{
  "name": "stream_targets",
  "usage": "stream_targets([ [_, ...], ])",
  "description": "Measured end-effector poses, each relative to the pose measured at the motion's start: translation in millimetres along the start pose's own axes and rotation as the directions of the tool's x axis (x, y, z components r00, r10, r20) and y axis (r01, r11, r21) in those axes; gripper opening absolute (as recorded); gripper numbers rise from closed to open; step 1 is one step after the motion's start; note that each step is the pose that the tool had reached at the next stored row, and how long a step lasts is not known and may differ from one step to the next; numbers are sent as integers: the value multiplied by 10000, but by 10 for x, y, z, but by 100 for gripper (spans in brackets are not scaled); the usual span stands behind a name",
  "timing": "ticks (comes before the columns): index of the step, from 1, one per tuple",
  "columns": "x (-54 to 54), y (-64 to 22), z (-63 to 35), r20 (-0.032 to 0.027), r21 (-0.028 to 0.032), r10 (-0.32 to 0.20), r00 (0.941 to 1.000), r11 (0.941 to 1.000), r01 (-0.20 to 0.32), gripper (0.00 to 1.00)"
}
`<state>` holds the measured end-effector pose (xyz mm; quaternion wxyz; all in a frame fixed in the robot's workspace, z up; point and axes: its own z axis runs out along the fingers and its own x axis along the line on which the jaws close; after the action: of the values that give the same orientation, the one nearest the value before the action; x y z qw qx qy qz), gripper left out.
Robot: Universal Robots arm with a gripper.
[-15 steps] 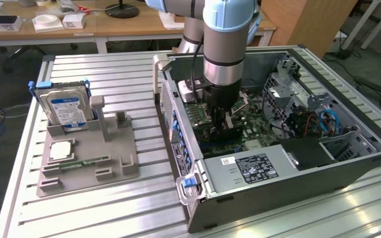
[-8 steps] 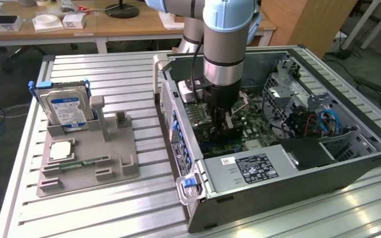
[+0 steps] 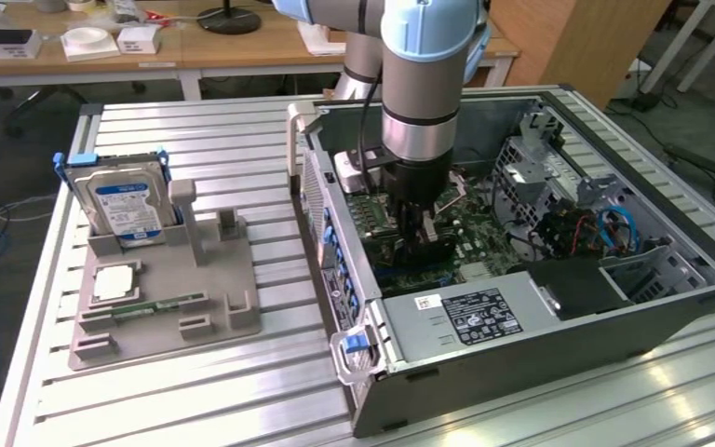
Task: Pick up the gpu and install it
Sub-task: 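Insert the gpu into the slot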
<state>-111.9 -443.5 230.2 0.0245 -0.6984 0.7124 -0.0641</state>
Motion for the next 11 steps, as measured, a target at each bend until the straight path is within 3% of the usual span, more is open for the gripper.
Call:
stream_targets([
  [11,1,0,-7,8,-5,1,10000,10000,-1,27],
])
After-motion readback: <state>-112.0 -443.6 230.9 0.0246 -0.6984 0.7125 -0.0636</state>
